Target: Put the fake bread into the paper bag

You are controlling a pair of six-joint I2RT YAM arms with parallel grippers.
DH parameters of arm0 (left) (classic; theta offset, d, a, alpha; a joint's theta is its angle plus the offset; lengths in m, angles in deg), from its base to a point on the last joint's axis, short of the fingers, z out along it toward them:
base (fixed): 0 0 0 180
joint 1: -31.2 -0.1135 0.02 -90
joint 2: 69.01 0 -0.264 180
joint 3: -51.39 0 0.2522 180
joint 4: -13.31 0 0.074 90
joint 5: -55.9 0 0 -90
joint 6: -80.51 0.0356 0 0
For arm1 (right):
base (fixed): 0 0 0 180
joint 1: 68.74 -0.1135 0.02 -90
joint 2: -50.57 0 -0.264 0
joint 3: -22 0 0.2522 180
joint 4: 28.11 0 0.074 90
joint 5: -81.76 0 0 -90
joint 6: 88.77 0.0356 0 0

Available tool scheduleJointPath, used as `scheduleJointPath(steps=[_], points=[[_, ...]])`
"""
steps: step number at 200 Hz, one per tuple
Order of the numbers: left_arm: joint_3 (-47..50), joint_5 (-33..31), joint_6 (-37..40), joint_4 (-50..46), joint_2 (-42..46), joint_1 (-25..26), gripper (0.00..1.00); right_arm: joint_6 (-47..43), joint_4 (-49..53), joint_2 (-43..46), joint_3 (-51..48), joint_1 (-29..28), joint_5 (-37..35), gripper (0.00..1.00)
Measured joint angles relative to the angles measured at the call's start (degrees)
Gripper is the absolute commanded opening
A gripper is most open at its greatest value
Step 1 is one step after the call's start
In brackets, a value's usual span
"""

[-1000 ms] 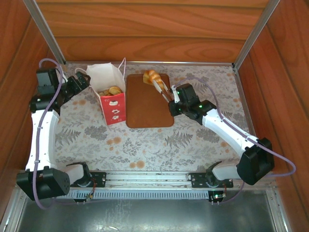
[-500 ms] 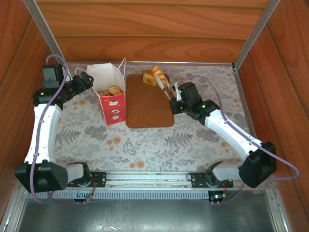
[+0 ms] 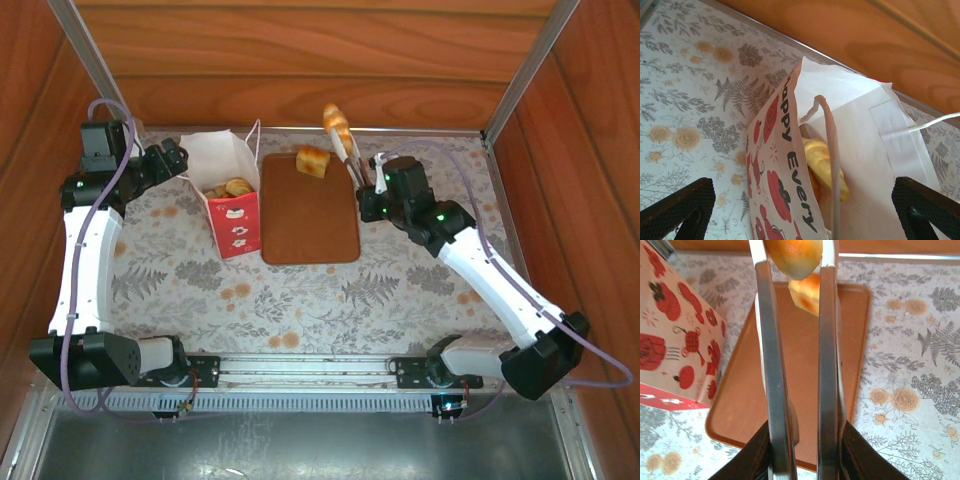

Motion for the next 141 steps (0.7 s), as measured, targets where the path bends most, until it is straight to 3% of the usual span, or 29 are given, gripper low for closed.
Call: scheduleJointPath(steps=[68,141], points=[[-1.09,2.60,-0.42,-0.87,-1.33,0.00,0.77,1.16,1.57,0.50,13.46,-5.11,-1.53,0.00],[-1.09,-1.11,-0.13,-1.27,1.49,0.00,0.58,-1.44,1.51,-11.80,27.69,-15.69,-2.56,0.00]])
